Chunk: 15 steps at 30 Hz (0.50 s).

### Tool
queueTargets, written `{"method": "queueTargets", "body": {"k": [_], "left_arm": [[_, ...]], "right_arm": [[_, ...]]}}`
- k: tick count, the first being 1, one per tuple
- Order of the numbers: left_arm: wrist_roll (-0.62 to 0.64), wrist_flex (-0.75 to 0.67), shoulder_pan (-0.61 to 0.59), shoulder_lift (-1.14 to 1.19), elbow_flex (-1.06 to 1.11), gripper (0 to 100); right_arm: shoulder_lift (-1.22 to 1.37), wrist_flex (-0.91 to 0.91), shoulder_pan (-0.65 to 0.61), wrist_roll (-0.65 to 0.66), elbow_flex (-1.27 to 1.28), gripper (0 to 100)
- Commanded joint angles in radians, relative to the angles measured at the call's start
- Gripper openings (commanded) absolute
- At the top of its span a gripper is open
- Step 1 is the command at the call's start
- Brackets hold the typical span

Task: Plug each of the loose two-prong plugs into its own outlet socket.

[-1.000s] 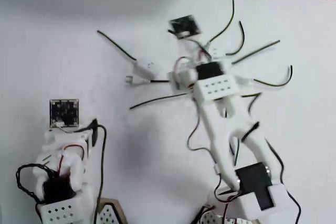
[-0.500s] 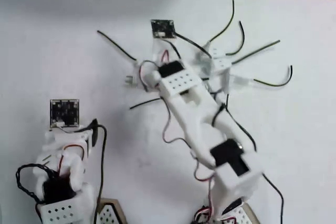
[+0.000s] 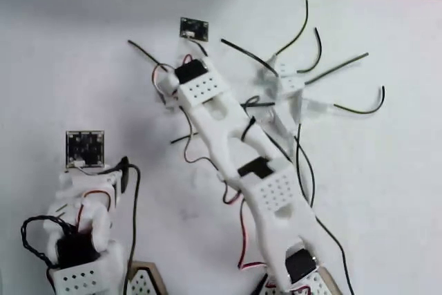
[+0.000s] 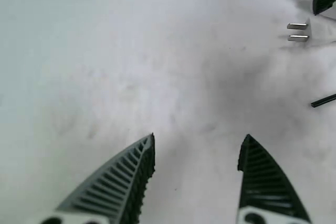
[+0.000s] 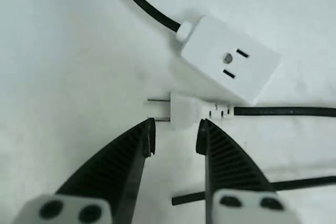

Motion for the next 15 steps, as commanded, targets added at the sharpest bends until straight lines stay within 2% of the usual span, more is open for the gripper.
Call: {"method": "queueTargets", "body": {"k": [1,15], "left_arm": [[-0.008,-0.023,-0.013,-0.007,-0.005,26],[-0.008,-0.023,-0.013,-0.007,-0.005,26]], "right_arm": [[0.05,0.008,-0.015,-0.006,-0.149,12.5],[0.325,0.013,-0.016,0.086,-0.443,10.8]]}}
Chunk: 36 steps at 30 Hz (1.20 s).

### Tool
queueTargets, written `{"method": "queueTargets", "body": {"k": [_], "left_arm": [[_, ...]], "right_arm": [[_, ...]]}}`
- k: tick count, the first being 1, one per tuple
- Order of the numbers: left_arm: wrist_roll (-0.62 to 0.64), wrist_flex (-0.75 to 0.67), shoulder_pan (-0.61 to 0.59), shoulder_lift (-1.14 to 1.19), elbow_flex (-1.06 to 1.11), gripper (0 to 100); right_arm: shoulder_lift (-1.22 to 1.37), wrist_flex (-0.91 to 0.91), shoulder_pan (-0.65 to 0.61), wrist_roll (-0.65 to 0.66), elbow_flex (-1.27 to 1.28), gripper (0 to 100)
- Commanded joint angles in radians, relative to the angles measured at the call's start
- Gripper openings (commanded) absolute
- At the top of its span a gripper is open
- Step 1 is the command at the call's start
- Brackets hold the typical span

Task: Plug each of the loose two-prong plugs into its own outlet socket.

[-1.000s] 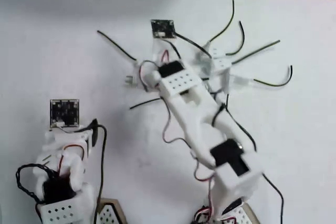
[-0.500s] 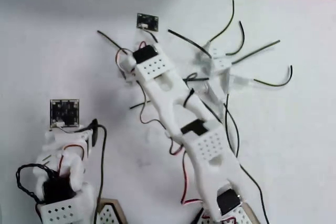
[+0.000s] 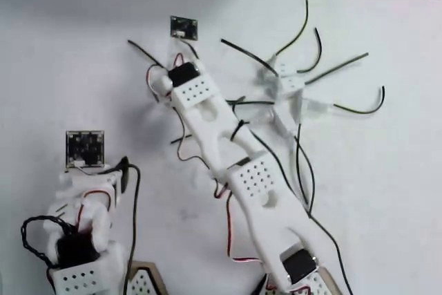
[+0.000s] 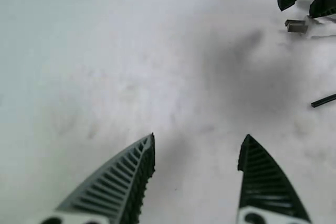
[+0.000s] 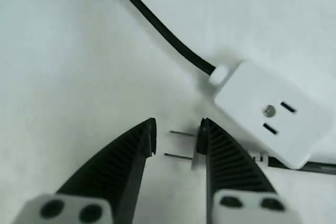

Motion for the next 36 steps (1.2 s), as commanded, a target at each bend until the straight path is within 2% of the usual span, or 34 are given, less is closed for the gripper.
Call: {"method": "queueTargets", "body": {"k": [1,4,12,17,24,27,33,36], "left_arm": [[-0.008,-0.023,-0.013,-0.007,-0.005,26],[-0.008,-0.023,-0.013,-0.007,-0.005,26],[-0.008,-0.023,-0.013,-0.007,-0.005,26],[-0.008,-0.023,-0.013,-0.007,-0.005,26],[-0.008,-0.023,-0.013,-0.007,-0.005,26],[-0.008,-0.023,-0.013,-0.007,-0.005,26],[-0.008,-0.023,-0.013,-0.007,-0.005,26],[-0.008,-0.023,-0.013,-0.007,-0.005,26]], "right_arm": [[0.021,0.033,-0.008,0.084,-0.06,8.7],[0.031,0.11,-0.024,0.195,-0.08,1.7],[0.035,0.392,-0.01,0.402,-0.129,3.7],[0.03,0.498,0.018,0.577,-0.137,3.4],[-0.007,0.501,0.082,0.62,-0.112,1.7],[-0.081,0.503,0.094,0.621,-0.008,1.7],[-0.278,0.499,0.09,0.624,0.371,1.7],[-0.375,0.498,0.096,0.698,0.543,1.7]]}}
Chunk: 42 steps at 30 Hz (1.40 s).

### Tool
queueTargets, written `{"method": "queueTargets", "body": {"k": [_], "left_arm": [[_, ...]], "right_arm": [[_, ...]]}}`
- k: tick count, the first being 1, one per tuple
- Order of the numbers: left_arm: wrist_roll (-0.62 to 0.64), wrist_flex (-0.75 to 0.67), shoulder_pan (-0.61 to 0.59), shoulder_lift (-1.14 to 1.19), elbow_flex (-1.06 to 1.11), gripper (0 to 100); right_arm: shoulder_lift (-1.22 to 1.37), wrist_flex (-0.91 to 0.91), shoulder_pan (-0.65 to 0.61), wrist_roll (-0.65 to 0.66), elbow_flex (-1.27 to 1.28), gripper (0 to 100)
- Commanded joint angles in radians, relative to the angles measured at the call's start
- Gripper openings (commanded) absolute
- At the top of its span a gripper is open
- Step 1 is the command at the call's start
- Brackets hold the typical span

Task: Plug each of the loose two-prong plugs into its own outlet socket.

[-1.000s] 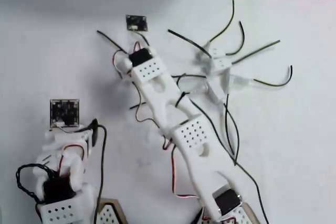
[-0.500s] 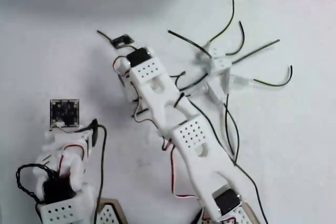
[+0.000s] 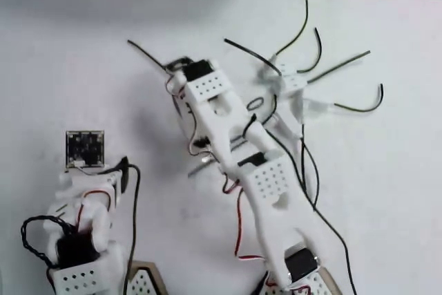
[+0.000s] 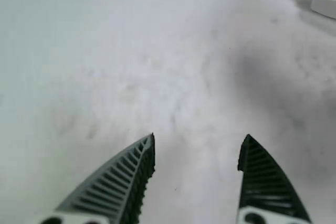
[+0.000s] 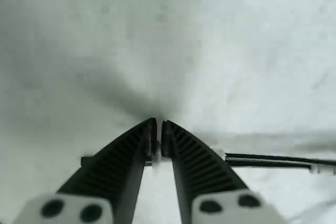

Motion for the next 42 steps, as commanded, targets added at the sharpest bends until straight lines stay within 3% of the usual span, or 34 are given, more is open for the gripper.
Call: {"method": "queueTargets", "body": {"k": [1,9,15,20,29,42], "left_arm": [[-0.008,-0.023,-0.013,-0.007,-0.005,26],[-0.008,-0.023,-0.013,-0.007,-0.005,26],[-0.008,-0.023,-0.013,-0.007,-0.005,26],[-0.008,-0.023,-0.013,-0.007,-0.005,26],[-0.008,-0.023,-0.013,-0.007,-0.005,26],[-0.008,-0.023,-0.013,-0.007,-0.005,26]], "right_arm": [[-0.174,0.01,0.024,0.091,0.186,1.7],[-0.418,0.01,0.094,0.11,0.376,2.2],[-0.535,0.01,0.127,-0.031,0.47,13.9],[-0.59,0.008,0.11,-0.196,0.52,13.0],[-0.503,-0.087,0.05,-0.47,0.526,13.1],[-0.303,-0.119,0.058,-0.489,0.52,11.6]]}}
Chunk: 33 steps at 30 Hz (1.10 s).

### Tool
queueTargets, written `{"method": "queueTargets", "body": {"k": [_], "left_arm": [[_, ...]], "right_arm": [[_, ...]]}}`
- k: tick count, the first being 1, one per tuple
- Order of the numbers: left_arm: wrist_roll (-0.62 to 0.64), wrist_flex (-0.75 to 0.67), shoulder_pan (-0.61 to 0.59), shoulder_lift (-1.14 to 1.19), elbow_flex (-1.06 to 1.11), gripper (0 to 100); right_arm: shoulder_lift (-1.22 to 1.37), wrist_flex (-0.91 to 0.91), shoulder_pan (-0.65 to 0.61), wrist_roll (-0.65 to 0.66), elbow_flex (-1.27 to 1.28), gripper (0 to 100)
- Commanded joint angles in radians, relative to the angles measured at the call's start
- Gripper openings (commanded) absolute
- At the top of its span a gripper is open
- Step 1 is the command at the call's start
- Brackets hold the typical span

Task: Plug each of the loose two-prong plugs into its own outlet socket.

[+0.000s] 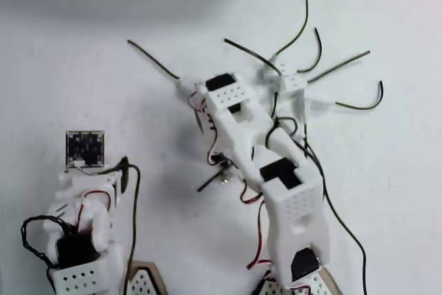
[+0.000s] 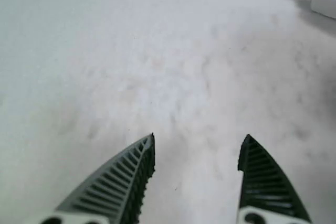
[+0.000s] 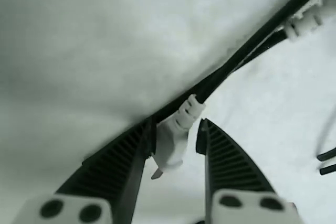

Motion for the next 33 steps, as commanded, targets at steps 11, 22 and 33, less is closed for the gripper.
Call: {"method": "queueTargets", "body": {"k": [11,22,33], "left_arm": [[-0.008,-0.023,-0.013,-0.007,-0.005,26],[-0.008,-0.023,-0.013,-0.007,-0.005,26],[-0.008,-0.023,-0.013,-0.007,-0.005,26]], "right_arm": [[-0.229,0.113,-0.004,0.123,-0.025,1.9],[-0.361,0.039,-0.107,0.569,-0.015,1.8],[-0.028,-0.18,-0.16,0.726,-0.077,1.9]]}}
